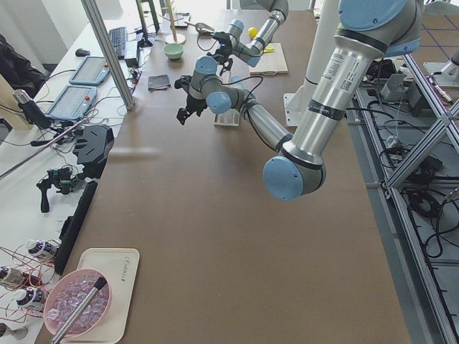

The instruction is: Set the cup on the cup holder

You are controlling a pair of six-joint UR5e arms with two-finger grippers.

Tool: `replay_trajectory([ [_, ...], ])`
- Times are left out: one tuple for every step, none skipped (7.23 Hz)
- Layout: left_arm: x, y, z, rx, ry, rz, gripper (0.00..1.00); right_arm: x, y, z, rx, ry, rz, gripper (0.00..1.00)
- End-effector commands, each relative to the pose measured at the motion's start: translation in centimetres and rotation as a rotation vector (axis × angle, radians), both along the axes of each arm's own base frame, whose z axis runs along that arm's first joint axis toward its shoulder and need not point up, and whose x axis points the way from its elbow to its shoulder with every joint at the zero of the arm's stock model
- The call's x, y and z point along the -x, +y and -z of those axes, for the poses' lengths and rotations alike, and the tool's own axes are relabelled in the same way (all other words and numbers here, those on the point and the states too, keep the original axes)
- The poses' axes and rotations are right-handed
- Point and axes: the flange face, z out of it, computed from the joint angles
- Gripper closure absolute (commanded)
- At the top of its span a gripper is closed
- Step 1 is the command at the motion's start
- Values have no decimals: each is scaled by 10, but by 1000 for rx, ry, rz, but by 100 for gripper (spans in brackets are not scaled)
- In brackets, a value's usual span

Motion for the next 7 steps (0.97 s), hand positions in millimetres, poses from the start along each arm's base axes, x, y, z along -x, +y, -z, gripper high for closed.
replay_trajectory([
  [35, -20, -57, 250, -183, 66, 2, -18, 0, 43, 54, 108, 43, 0],
  [71, -36, -92, 323, -217, 125, 2, -30, 3, 57, 101, 161, 67, 0],
  [101, -30, -133, 402, -221, 145, 2, -43, 0, 70, 167, 232, 120, 0],
  [136, -35, -158, 476, -198, 180, 2, -58, -7, 76, 219, 304, 171, 0],
  [176, -7, -222, 581, -199, 198, 2, -74, -18, 73, 281, 366, 229, 0],
  [208, 9, -254, 608, -185, 203, 2, -88, -19, 76, 350, 416, 273, 2],
  [255, 23, -280, 661, -134, 222, 2, -98, -16, 73, 429, 478, 337, 7],
])
